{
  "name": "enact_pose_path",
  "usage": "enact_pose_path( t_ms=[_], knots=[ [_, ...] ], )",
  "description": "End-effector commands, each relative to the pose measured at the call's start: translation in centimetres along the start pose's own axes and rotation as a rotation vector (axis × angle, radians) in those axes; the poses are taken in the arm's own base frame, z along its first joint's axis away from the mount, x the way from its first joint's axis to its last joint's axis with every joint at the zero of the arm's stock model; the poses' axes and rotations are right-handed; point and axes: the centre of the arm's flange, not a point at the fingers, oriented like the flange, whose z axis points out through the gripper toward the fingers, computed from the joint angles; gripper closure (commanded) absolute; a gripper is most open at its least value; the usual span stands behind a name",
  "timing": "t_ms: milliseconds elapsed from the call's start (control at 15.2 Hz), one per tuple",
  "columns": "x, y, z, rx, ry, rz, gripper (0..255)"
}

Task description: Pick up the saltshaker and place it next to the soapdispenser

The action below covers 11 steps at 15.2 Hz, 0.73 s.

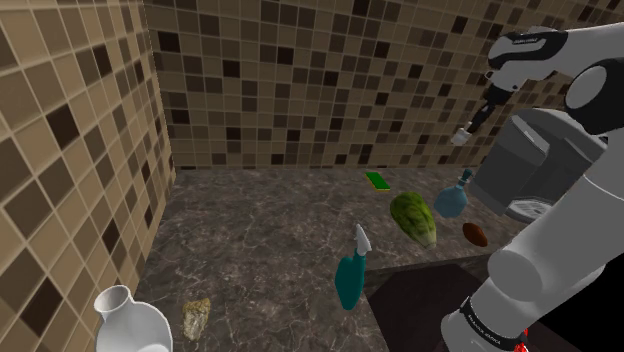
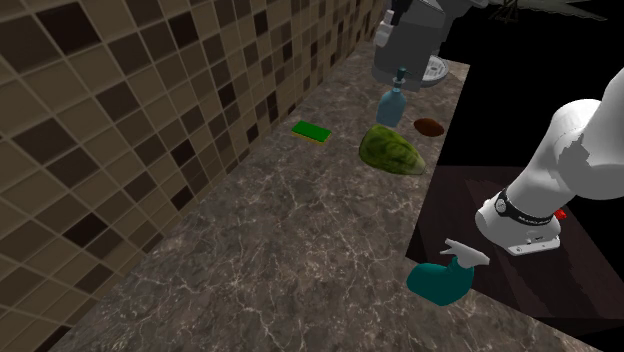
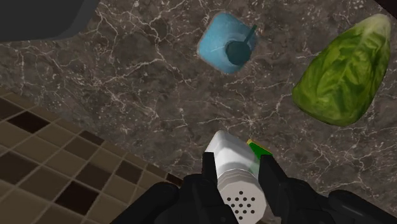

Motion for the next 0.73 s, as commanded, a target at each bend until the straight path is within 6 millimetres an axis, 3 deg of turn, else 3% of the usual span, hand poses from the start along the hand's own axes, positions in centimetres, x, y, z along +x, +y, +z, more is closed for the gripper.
enact_pose_path(
  t_ms=[0,330,660],
  knots=[
    [-1.3,2.0,-0.1,0.000,0.000,-0.002,255],
    [-4.7,7.9,-0.5,0.000,0.000,-0.002,255],
    [-5.1,7.9,2.1,0.000,0.000,-0.002,255]
  ],
)
